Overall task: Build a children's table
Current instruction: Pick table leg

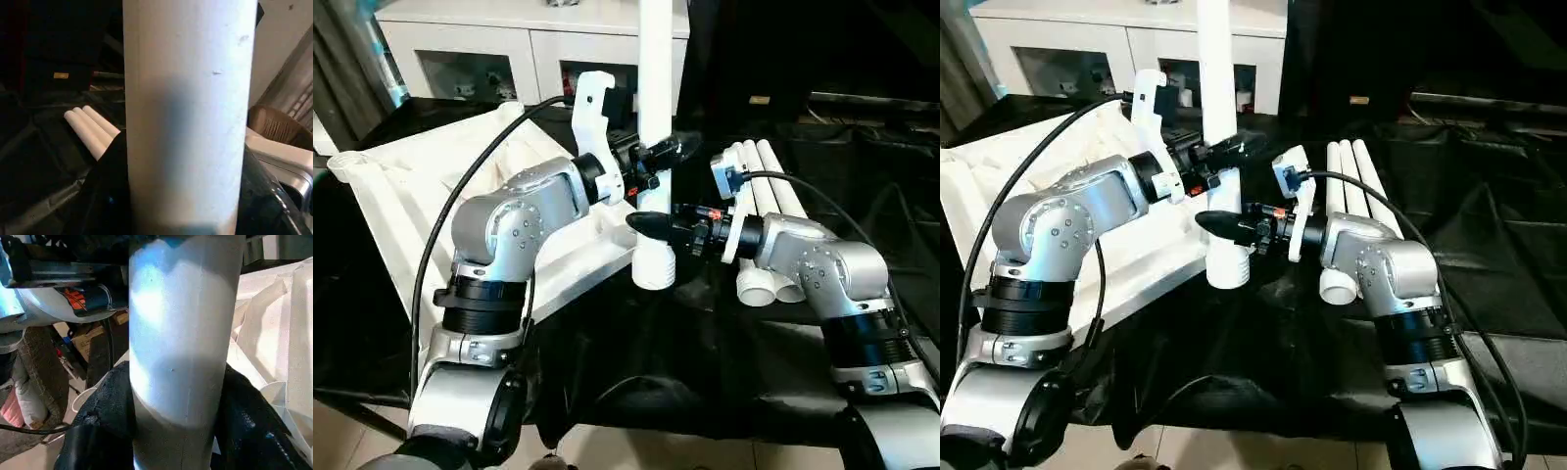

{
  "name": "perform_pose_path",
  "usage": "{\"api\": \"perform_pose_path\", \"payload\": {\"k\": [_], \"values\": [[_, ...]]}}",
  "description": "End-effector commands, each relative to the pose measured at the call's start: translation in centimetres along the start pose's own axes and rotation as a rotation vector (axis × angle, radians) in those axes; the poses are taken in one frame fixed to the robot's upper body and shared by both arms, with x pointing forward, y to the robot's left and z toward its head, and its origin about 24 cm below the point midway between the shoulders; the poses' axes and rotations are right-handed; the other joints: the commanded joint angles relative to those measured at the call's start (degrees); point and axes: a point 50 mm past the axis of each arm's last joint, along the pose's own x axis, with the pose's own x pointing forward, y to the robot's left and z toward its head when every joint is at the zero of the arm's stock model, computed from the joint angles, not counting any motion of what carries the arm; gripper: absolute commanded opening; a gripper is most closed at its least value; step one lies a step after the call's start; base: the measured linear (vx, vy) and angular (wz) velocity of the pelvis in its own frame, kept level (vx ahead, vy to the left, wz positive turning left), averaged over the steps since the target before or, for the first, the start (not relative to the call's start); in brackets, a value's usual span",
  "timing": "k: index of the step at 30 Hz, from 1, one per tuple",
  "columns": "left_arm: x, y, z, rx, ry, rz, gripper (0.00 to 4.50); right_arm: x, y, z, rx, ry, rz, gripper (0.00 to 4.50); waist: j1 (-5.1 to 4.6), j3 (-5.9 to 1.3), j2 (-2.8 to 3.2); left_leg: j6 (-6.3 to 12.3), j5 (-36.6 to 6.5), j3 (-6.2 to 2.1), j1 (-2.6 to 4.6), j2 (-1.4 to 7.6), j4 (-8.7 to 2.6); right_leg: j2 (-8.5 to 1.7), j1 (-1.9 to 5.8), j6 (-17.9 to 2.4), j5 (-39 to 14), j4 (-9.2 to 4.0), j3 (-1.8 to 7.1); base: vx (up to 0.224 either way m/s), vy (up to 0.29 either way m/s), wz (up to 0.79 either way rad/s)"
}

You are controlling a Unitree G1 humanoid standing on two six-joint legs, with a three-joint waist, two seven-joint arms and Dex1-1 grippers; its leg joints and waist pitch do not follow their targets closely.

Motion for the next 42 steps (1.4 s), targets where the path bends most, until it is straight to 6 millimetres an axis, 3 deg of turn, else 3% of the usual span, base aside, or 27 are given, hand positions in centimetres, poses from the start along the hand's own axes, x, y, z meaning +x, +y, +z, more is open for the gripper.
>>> {"api": "perform_pose_path", "payload": {"k": [1, 2, 6, 8, 13, 20, 35, 42], "values": [[-0.6, 0.9, 0.6, 0.033, -0.026, 0.086, 1.87, 0.9, 1.1, 0.6, -0.036, -0.003, 0.084, 2.18, 0.08, -4.77, -1.05, 2.66, -2.37, -0.12, -0.05, 1.22, -3.69, -3.32, 4.2, -10.03, -9.37, -4.12, 2.58, 0.0, 0.0, 0.0], [-0.5, 0.6, 0.5, 0.042, -0.026, 0.053, 1.87, 0.9, 1.1, 0.6, -0.019, 0.004, 0.087, 2.53, 0.11, -4.8, -1.0, 2.68, -2.29, -0.15, -0.02, 1.21, -3.68, -3.35, 4.21, -9.98, -9.46, -4.14, 2.59, 0.0, 0.0, 0.0], [-0.5, -0.1, 0.3, 0.056, -0.012, -0.013, 1.87, 0.8, 1.1, 0.5, 0.0, 0.027, 0.103, 2.63, 0.06, -4.81, -1.03, 2.72, -2.27, -0.17, -0.02, 1.25, -3.7, -3.35, 4.21, -9.98, -9.28, -4.06, 2.58, 0.0, 0.0, 0.0], [-0.5, -0.4, 0.2, 0.061, -0.001, -0.036, 1.87, 0.8, 1.0, 0.4, 0.0, 0.05, 0.098, 2.97, 0.03, -4.84, -1.07, 2.75, -1.85, -0.18, -0.06, 1.34, -3.68, -3.34, 4.17, -10.33, -8.22, -3.92, 2.59, 0.0, 0.0, 0.0], [-0.5, -0.7, 0.1, 0.07, 0.009, -0.068, 1.87, 0.7, 0.8, -0.3, 0.014, 0.119, 0.095, 3.18, 0.02, -4.72, -1.03, 2.34, -2.64, -0.19, 0.03, 1.39, -3.76, -3.41, 4.13, -10.3, -9.05, -4.06, 2.61, 0.0, 0.0, 0.0], [-0.8, -1.1, 0.1, 0.076, 0.02, -0.13, 1.86, 0.8, 0.3, -1.2, 0.016, 0.177, 0.052, 3.18, -0.07, -4.76, -1.22, 1.81, -2.62, -0.17, 0.1, 1.4, -3.76, -3.43, 4.15, -11.01, -7.85, -3.88, 2.66, 0.0, 0.0, 0.0], [-1.1, -1.2, -0.3, 0.09, 0.049, -0.154, 1.86, 1.1, 0.2, 0.1, 0.01, 0.099, 0.064, 3.18, -0.28, -4.81, -1.24, 1.74, -2.4, -0.18, 0.15, 1.46, -3.79, -3.43, 4.29, -11.61, -6.29, -3.6, 2.7, 0.0, 0.0, 0.0], [-1.2, -1.2, -0.3, 0.089, 0.055, -0.161, 1.86, 1.1, 0.1, -0.3, -0.013, 0.131, 0.052, 3.18, -0.4, -4.81, -1.25, 1.61, -2.45, -0.19, 0.11, 1.43, -3.77, -3.42, 4.33, -11.54, -6.57, -3.62, 2.72, 0.0, 0.0, 0.0]]}}
